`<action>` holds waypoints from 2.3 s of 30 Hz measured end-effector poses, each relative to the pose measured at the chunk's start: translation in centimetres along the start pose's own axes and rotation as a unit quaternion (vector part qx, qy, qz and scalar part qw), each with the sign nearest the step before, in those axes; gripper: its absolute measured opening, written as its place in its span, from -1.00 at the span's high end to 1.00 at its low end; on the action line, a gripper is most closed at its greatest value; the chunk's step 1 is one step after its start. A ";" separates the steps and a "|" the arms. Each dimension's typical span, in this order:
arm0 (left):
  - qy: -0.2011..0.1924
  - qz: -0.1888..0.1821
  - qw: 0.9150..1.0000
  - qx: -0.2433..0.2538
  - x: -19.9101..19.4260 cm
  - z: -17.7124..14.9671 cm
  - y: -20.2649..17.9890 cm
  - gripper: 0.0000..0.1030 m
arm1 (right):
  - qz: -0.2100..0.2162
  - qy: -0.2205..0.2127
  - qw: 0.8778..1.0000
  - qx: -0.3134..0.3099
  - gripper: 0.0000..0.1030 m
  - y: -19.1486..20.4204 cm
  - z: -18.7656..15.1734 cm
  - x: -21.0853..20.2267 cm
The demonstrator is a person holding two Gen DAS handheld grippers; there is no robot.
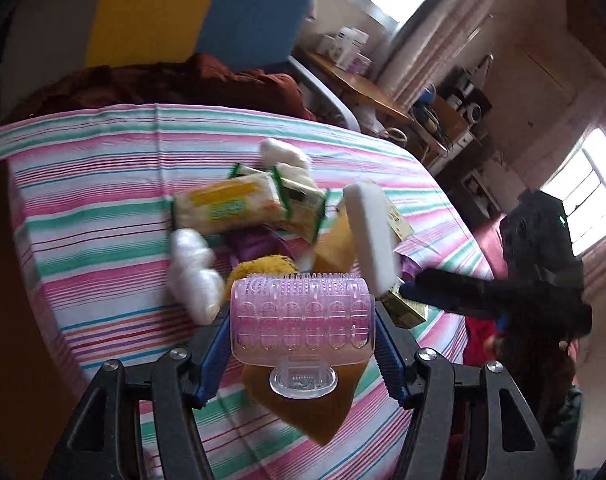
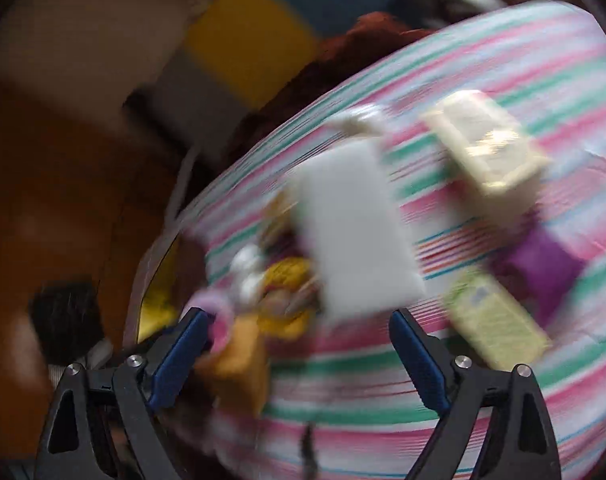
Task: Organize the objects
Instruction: 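Carry pink roller to the tray with left gripper while right carries yellow sponge, then release both items in the tray and return both grippers to the pile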
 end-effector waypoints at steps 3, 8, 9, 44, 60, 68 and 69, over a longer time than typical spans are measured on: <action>-0.009 -0.002 1.000 -0.021 -0.9 -0.1 1.2 -0.25 | -0.001 0.061 0.994 -0.087 -0.81 3.3 -2.9 2.3; -0.007 -0.014 0.999 -0.044 -1.4 0.2 1.7 -0.25 | -0.025 0.112 0.982 -0.151 -0.71 5.5 -6.0 5.0; -0.008 -0.018 0.999 -0.047 -1.6 0.1 1.6 -0.25 | -0.029 0.117 0.981 -0.154 -0.69 5.5 -6.2 5.2; -0.065 0.282 0.949 -0.128 -21.1 -13.4 18.0 -0.27 | 0.049 0.124 0.960 -0.246 0.36 19.1 -11.4 9.7; -0.070 0.311 0.937 -0.146 -23.3 -17.3 20.0 -0.52 | -0.008 0.207 0.940 -0.272 -0.21 21.9 -17.0 18.9; -0.104 0.336 0.927 -0.133 -24.7 -15.2 18.9 -0.79 | -0.063 0.124 0.949 -0.284 -0.30 21.7 -14.8 17.1; -0.106 0.337 0.926 -0.132 -24.8 -15.0 18.8 -0.79 | -0.070 0.109 0.947 -0.293 -0.30 21.9 -14.6 16.8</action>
Point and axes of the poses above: each gripper's, at about its wrist camera, not at the fingertips, and x roughly the way its jaws point, y to its left, z to its top, the point moved 7 cm from there along x, roughly the way its jaws point, and after that the axes turned 8 degrees about x, right-handed, at the moved point
